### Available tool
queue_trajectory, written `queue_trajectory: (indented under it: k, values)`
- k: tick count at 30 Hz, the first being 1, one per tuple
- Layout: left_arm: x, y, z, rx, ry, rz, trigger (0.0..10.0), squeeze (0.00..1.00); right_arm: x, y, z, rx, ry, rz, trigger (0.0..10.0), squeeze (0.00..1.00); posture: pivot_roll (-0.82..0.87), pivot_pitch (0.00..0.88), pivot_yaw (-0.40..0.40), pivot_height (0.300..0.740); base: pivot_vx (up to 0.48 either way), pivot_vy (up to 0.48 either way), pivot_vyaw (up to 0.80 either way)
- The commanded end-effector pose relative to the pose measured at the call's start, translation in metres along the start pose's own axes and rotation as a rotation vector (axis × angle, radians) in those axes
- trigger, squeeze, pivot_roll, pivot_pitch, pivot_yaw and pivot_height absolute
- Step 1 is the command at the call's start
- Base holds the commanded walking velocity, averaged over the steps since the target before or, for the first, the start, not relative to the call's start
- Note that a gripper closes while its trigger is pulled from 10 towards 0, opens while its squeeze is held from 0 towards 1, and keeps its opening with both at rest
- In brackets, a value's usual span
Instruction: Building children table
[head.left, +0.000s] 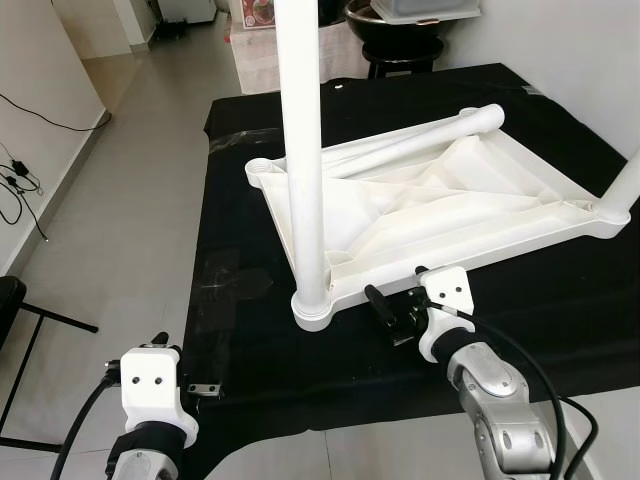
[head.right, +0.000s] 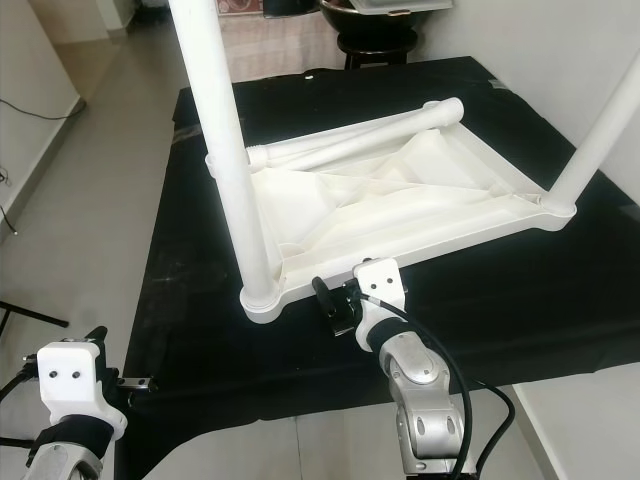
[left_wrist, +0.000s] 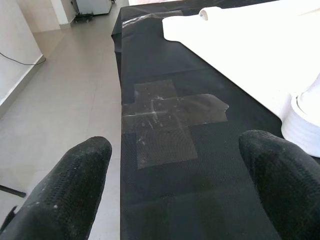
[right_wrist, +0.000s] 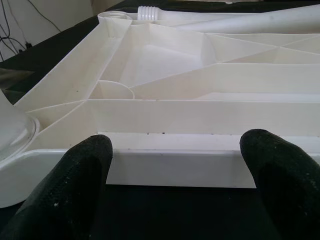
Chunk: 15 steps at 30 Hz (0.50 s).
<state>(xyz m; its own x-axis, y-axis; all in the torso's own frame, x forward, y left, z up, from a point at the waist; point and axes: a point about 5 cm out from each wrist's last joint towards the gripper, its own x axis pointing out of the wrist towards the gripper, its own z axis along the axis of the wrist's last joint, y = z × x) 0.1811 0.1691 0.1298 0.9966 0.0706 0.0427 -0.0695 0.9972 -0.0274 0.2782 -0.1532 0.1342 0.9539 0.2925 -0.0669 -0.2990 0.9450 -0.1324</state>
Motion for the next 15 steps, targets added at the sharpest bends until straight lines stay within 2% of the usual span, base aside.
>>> queue_trajectory:
  k: [1, 10, 15]
  values:
    - [-0.001, 0.002, -0.003, -0.015, 0.013, 0.01, 10.0, 0.0, 0.001, 0.001, -0.002, 0.021, -0.009, -0.009, 10.0, 0.0, -0.03, 0.133, 0.047, 0.74, 0.0, 0.0, 0.0]
    - [0.002, 0.003, -0.002, -0.022, 0.017, 0.005, 10.0, 0.0, 0.002, 0.001, -0.002, 0.025, -0.008, -0.008, 10.0, 0.0, -0.04, 0.129, 0.048, 0.74, 0.0, 0.0, 0.0]
    - [0.011, 0.007, 0.002, -0.058, 0.018, 0.025, 10.0, 0.0, 0.004, -0.001, -0.001, 0.036, -0.012, -0.01, 10.0, 0.0, -0.05, 0.119, 0.054, 0.74, 0.0, 0.0, 0.0]
